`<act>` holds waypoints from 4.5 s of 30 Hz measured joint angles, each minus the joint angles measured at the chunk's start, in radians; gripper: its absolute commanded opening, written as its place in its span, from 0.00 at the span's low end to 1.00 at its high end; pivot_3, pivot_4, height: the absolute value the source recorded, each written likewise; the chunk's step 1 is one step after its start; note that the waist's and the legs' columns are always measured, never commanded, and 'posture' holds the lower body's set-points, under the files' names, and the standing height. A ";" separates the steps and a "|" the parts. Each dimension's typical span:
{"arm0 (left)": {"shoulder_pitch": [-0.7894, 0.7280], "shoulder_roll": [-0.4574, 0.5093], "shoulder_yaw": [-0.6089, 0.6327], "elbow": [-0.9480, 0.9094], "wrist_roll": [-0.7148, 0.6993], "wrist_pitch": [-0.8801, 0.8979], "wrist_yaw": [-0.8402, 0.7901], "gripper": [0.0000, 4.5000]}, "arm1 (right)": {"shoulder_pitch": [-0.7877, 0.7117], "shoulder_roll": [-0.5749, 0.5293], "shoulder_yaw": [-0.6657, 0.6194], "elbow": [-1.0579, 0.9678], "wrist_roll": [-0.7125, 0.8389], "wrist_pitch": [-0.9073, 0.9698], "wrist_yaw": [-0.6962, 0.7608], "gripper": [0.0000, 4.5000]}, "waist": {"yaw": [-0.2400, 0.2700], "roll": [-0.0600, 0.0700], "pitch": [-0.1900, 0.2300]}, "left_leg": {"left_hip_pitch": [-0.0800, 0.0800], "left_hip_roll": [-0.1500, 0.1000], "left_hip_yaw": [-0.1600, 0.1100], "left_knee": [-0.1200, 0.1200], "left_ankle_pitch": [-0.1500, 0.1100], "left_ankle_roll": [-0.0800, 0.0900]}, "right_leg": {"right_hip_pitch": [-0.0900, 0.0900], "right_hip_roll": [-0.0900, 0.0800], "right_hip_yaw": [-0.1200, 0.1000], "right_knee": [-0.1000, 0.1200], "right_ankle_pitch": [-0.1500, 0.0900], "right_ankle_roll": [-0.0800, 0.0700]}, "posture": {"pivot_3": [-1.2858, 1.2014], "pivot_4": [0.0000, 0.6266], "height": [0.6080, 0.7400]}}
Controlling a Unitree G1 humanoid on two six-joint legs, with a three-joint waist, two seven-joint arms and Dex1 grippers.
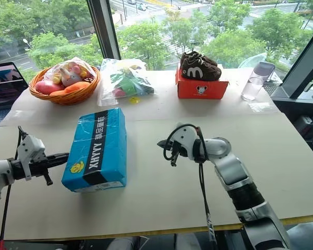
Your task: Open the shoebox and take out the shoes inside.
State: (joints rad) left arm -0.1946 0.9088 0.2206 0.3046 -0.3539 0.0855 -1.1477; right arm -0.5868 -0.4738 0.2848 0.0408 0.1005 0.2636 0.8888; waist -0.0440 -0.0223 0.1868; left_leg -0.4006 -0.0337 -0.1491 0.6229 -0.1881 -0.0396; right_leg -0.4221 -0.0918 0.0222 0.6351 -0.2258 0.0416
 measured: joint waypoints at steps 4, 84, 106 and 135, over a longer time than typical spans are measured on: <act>0.000 0.000 -0.007 0.017 0.041 -0.007 0.016 0.00 | -0.021 0.034 0.029 0.077 -0.052 -0.006 -0.018 0.00 | 0.000 0.000 0.000 | 0.000 0.000 0.000 0.000 0.000 0.000 | -0.001 0.000 0.000 0.004 0.000 -0.001 | 0.52 0.24 1.00; 0.386 -0.425 -0.050 -0.837 -0.139 0.349 0.488 0.00 | -0.030 -0.150 -0.084 -0.018 0.064 0.039 0.260 0.00 | -0.001 -0.001 0.000 | 0.004 0.000 0.004 0.004 0.000 0.000 | 0.003 0.001 0.005 0.008 0.000 0.000 | 0.52 0.24 1.00; 0.397 0.051 0.479 -0.873 -0.545 0.574 0.244 0.00 | -0.164 -0.162 -0.078 0.030 0.100 0.038 0.322 0.00 | -0.005 -0.001 0.001 | 0.004 0.001 0.006 0.003 0.000 0.000 | 0.000 0.001 0.006 0.006 -0.001 0.000 | 0.52 0.24 1.00; 0.525 -0.068 0.571 -0.859 -0.474 0.551 0.263 0.00 | -0.313 -0.012 -0.067 -0.076 0.161 0.142 0.287 0.00 | -0.017 0.000 0.001 | 0.004 0.002 0.008 0.002 0.000 0.000 | -0.001 0.002 0.008 0.007 -0.001 -0.001 | 0.52 0.24 1.00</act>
State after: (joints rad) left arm 0.3306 0.8405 0.7917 -0.5548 -0.8279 0.6362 -0.8848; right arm -0.9002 -0.4855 0.2177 -0.0349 0.2612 0.4055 1.1762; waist -0.0606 -0.0227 0.1877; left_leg -0.3962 -0.0317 -0.1411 0.6253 -0.1880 -0.0399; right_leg -0.4229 -0.0896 0.0306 0.6424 -0.2266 0.0407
